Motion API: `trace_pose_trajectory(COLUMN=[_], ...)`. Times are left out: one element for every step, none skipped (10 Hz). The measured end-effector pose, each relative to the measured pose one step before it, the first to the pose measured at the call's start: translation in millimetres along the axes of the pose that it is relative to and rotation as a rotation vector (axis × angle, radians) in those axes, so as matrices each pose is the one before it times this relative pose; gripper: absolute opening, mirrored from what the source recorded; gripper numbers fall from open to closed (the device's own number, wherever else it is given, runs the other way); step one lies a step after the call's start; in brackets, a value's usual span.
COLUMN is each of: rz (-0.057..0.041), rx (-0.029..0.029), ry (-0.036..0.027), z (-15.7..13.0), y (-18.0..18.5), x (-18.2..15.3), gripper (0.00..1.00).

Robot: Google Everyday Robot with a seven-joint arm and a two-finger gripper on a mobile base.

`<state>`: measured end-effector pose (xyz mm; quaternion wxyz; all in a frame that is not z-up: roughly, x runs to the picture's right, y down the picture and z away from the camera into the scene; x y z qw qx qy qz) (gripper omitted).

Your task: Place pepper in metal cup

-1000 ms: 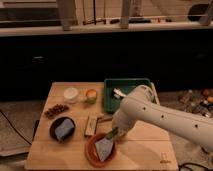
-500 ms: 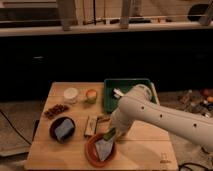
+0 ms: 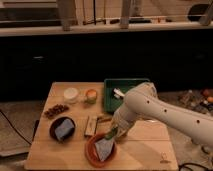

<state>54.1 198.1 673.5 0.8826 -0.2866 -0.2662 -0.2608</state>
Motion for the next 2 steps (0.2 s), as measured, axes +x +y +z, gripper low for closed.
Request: trace_pose_trajectory(rz=[0.02307,0.01242], rx=[-0.00602,0.00167], ry=[-0.03221,-0.03730], z=[-0.17,0.11], y=[2.64,0.74], x=[1.60,0.72], gripper=[0.00,0.00])
